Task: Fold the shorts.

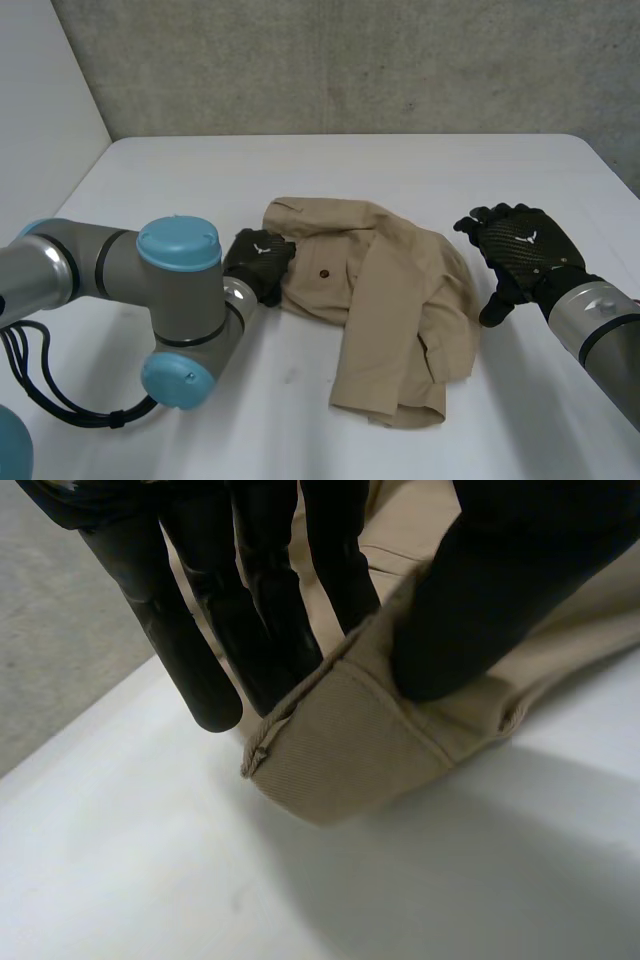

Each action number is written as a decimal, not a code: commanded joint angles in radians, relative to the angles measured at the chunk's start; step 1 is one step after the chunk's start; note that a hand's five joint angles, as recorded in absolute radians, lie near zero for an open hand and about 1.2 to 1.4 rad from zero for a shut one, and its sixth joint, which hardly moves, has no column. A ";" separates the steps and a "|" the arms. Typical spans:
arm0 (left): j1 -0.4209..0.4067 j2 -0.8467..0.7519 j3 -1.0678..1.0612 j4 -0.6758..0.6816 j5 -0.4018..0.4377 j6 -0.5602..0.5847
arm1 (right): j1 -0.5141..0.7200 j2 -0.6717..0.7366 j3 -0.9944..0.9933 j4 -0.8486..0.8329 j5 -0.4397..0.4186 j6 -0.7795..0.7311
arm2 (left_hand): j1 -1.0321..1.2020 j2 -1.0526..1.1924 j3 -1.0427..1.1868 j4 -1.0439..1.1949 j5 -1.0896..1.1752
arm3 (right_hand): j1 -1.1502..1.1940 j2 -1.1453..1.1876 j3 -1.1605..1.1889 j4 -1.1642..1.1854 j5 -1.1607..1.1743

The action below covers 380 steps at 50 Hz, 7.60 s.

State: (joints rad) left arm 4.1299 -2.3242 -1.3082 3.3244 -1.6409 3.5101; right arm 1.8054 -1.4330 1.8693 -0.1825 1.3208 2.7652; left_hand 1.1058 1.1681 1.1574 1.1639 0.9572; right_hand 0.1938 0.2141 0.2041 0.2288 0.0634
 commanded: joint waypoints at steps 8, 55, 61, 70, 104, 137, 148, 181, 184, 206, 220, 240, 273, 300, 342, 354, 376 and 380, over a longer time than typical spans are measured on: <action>0.164 0.071 0.055 0.069 -0.166 0.064 | 0.002 -0.001 0.002 0.000 0.000 0.001 | 0.290 0.228 0.239 0.232 0.264 | -0.019 -0.040 -0.030 -0.054 -0.063; -0.217 0.170 0.076 -0.012 0.115 -0.006 | -0.078 -0.018 -0.015 0.001 -0.003 0.007 | -0.863 -0.925 -0.915 -0.921 -0.889 | -0.019 -0.040 -0.030 -0.054 -0.063; -0.174 0.310 -0.045 -0.078 -0.129 -0.022 | -0.063 -0.017 -0.025 0.009 -0.121 -0.044 | -0.848 -0.911 -0.900 -0.906 -0.874 | -0.019 -0.040 -0.030 -0.054 -0.063; -0.171 0.476 -0.345 -0.206 -0.231 -0.129 | -0.026 0.069 -0.042 0.104 -0.345 -0.289 | -0.543 -0.606 -0.595 -0.602 -0.569 | 0.143 0.123 0.133 0.108 0.099; 0.026 0.514 -0.714 -0.013 -0.198 -0.135 | 0.061 0.405 -0.297 0.140 -0.161 -0.408 | -0.678 -0.740 -0.730 -0.736 -0.704 | 1.202 1.182 1.192 1.167 1.158; 0.072 0.856 -0.609 -0.018 -0.051 0.038 | 0.046 0.065 -0.453 0.529 -0.141 -0.148 | 0.290 0.228 0.239 0.232 0.264 | 1.202 1.182 1.192 1.167 1.158; 0.104 0.990 -0.385 -0.069 -0.004 0.018 | 0.057 -0.153 -0.538 0.462 -0.132 0.014 | 0.290 0.228 0.239 0.232 0.264 | 1.202 1.182 1.192 1.167 1.158; 0.148 0.536 -0.425 -0.075 0.004 0.021 | 0.080 0.417 -0.705 0.722 -0.129 -0.078 | -0.409 -0.471 -0.460 -0.467 -0.435 | 0.240 0.220 0.230 0.205 0.196; 0.148 0.536 -0.445 -0.098 0.004 0.023 | 0.081 0.440 -0.713 0.722 -0.129 -0.079 | -0.572 -0.634 -0.623 -0.630 -0.598 | 0.264 0.244 0.254 0.229 0.220; 0.208 0.364 -0.304 0.079 0.004 0.188 | 0.150 0.551 -0.907 0.565 0.050 -0.162 | 0.290 0.228 0.239 0.232 0.264 | 1.202 1.182 1.192 1.167 1.158; 0.162 0.296 0.354 0.334 -0.011 0.257 | 0.193 0.554 -1.309 -0.159 0.153 -0.151 | 0.290 0.228 0.239 0.232 0.264 | 1.202 1.182 1.192 1.167 1.158; 0.148 0.428 -0.166 0.409 -0.019 0.099 | 0.189 0.411 -0.787 -0.272 0.144 -0.150 | 0.290 0.228 0.239 0.232 0.264 | 1.202 1.182 1.192 1.167 1.158; 0.101 0.758 -0.721 -0.494 -0.010 0.239 | 0.069 0.099 -0.247 0.891 0.043 -0.639 | 0.290 0.228 0.239 0.232 0.264 | 1.202 1.182 1.192 1.167 1.158; 0.086 0.145 -0.146 0.345 -0.019 0.343 | 0.054 0.413 -0.536 0.307 0.207 -0.314 | 0.290 0.228 0.239 0.232 0.264 | 1.202 1.182 1.192 1.167 1.158; 0.056 0.278 -0.141 -0.045 -0.140 -0.126 | 0.046 0.243 -0.265 0.344 0.077 -0.032 | -0.930 -0.993 -0.982 -0.989 -0.956 | 0.035 0.015 0.025 0.000 -0.009; 0.056 0.289 -0.215 -0.069 -0.079 -0.204 | 0.026 0.284 -0.133 0.074 0.063 -0.029 | -0.901 -0.963 -0.953 -0.959 -0.927 | 0.331 0.311 0.321 0.296 0.287; 0.104 0.635 -0.614 0.339 0.125 -0.218 | -0.169 0.181 -0.154 0.126 0.092 -0.504 | -0.889 -0.952 -0.941 -0.947 -0.915 | 1.202 1.182 1.192 1.167 1.158; 0.116 0.666 -0.646 0.340 0.191 -0.221 | -0.160 0.180 -0.196 0.121 0.115 -0.621 | -0.889 -0.952 -0.941 -0.947 -0.915 | 1.202 1.182 1.192 1.167 1.158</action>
State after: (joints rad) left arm 4.2285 -1.7128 -1.8890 3.6422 -1.5548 3.2907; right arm 1.6484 -1.2442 1.7175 -0.0749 1.4085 2.3355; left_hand 0.1978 0.2065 0.2165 0.2051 0.0475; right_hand 0.9453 1.1735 1.1588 1.1903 0.9561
